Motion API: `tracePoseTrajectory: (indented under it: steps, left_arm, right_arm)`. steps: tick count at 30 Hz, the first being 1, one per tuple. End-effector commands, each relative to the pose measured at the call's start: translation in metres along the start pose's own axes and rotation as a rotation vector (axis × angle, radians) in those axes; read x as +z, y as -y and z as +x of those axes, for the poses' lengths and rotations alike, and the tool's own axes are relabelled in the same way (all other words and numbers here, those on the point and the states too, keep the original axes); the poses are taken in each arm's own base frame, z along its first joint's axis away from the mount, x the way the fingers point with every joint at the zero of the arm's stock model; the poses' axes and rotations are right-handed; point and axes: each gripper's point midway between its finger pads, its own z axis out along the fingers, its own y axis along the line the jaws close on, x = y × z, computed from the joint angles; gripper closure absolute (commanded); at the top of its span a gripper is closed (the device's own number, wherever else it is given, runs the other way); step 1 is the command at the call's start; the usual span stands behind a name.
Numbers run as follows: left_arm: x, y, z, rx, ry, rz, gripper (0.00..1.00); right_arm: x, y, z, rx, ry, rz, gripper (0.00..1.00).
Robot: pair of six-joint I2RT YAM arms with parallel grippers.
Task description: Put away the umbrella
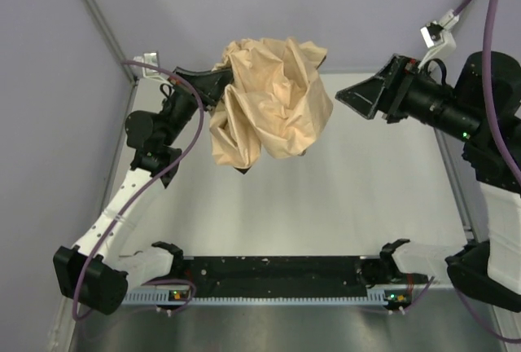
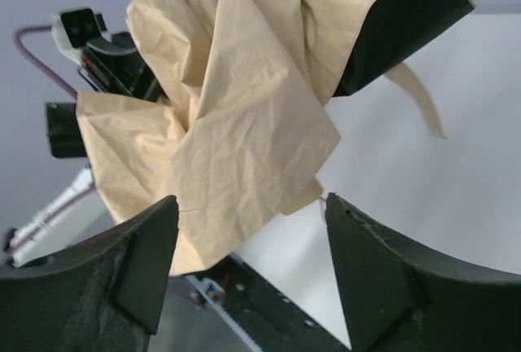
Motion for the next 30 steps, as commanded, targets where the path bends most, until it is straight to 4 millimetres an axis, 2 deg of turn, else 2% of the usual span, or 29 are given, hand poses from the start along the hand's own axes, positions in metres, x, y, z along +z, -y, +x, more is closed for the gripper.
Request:
tracePoseTrajectory:
  steps: [1,3,5,6,8,12,14,18,23,30]
  left_arm:
    - [0.000,0.040,-0.017,-0.003,0.025,0.116,1.00]
    - [0.001,0.039,-0.015,-0.019,0.014,0.115,1.00]
    - [0.002,0.038,-0.013,-0.026,-0.002,0.115,1.00]
    - [0.003,0.039,-0.011,-0.028,-0.011,0.120,1.00]
    - [0.004,0.038,-0.009,-0.034,-0.023,0.125,1.00]
    - [0.004,0.038,-0.004,-0.047,-0.050,0.137,1.00]
    - [0.004,0.037,-0.002,-0.057,-0.059,0.138,1.00]
    - [0.004,0.040,0.002,-0.085,-0.077,0.158,1.00]
    - [0.006,0.042,0.010,-0.117,-0.107,0.178,1.00]
    - [0.009,0.058,0.018,-0.149,-0.149,0.262,1.00]
  right_arm:
    - [0.016,0.036,-0.003,-0.255,-0.078,0.135,0.32]
    - [0.033,0.034,0.004,-0.306,-0.141,0.079,0.32]
    - [0.045,0.026,0.008,-0.346,-0.168,0.020,0.27]
    - [0.050,0.019,0.011,-0.367,-0.176,-0.016,0.20]
    - [0.058,-0.001,0.018,-0.388,-0.188,-0.103,0.15]
    - [0.070,-0.036,0.029,-0.402,-0.197,-0.242,0.09]
    - [0.077,-0.043,0.032,-0.404,-0.198,-0.265,0.08]
    - [0.091,-0.046,0.038,-0.421,-0.204,-0.279,0.05]
    - [0.107,-0.059,0.044,-0.443,-0.209,-0.317,0.03]
    - [0.131,-0.041,0.052,-0.431,-0.229,-0.239,0.01]
